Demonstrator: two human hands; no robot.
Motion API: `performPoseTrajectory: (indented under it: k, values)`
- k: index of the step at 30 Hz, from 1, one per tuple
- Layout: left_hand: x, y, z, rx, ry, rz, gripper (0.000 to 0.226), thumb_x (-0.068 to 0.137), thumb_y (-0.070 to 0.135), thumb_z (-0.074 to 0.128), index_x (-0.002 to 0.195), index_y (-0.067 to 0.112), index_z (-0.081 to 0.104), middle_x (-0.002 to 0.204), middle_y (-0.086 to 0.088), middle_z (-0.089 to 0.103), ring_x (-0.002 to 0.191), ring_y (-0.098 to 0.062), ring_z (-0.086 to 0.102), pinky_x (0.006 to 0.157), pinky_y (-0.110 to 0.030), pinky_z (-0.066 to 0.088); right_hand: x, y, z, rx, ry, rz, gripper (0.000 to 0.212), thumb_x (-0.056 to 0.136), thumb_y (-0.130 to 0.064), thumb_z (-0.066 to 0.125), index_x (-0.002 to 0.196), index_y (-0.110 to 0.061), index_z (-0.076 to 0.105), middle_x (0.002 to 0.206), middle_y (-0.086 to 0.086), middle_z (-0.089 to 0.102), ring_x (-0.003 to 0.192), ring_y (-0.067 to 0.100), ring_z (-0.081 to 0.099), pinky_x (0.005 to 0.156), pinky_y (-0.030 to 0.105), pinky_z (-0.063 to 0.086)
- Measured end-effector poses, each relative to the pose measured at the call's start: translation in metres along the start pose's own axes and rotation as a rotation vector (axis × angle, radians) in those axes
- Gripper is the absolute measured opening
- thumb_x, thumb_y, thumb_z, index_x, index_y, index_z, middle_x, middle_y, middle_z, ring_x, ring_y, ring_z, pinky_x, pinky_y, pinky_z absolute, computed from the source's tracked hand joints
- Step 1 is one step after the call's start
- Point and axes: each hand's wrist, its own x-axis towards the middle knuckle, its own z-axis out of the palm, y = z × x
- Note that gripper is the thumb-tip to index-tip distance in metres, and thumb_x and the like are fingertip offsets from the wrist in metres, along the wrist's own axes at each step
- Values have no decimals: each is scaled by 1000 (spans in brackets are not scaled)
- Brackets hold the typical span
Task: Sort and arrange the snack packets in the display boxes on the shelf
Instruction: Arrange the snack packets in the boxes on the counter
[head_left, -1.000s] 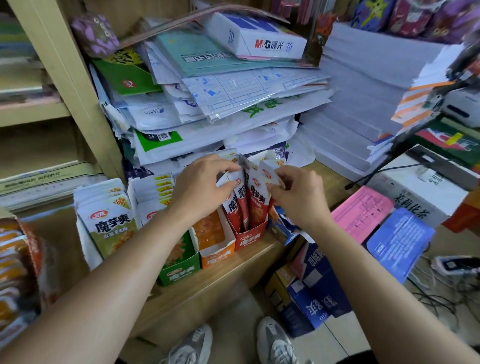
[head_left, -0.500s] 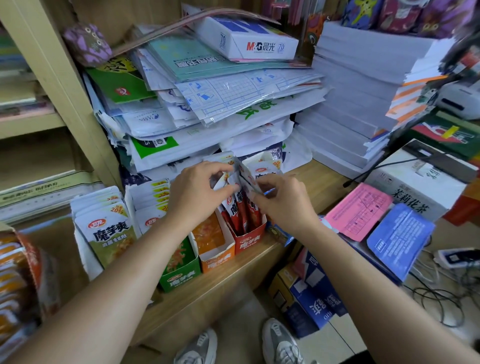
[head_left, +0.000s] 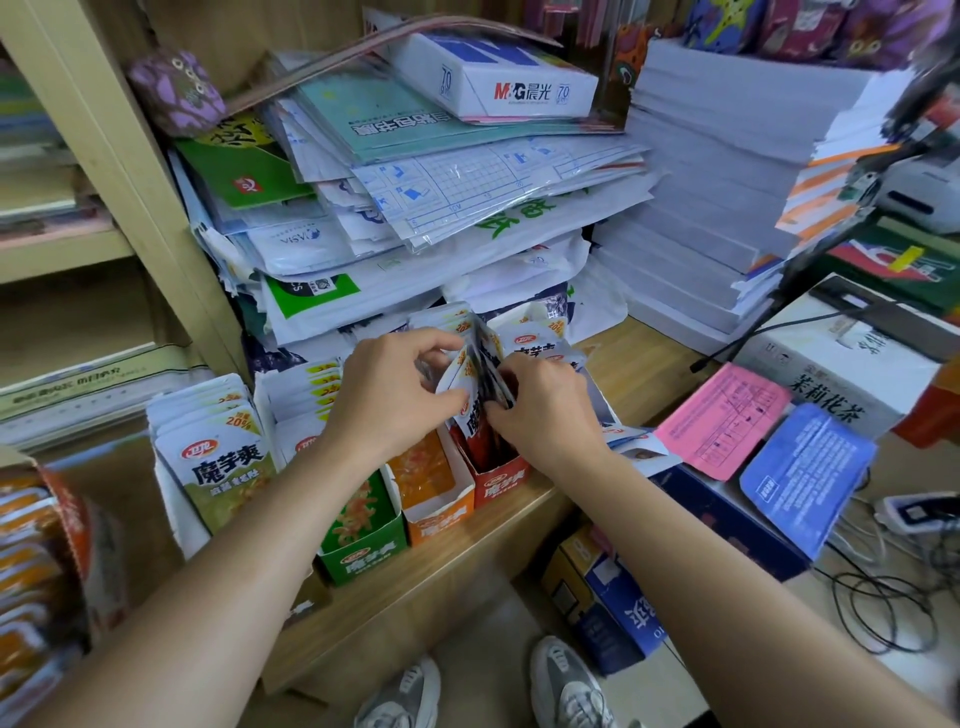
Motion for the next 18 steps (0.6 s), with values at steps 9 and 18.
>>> performPoseTrajectory:
  k: [9,18]
  values:
    - [-7,-3,-8,-9,-21,-203,20,72,28,89,79,32,71,69,9,70,64,-7,68,71,-32,58,-4,13,-35,401,171,121,16,84,-15,72,69,-21,69,57,1,62,45,13,47,44,29,37]
    - [-8,7,-5,-296,106,-347,16,85,10,79,98,13,72,75,-4,73,55,-17,72,61,-37,63,-11,34,-72,1063,295,304,11,86,-9,77,94,-15,72,85,-3,78,74,13,72,60,26,57]
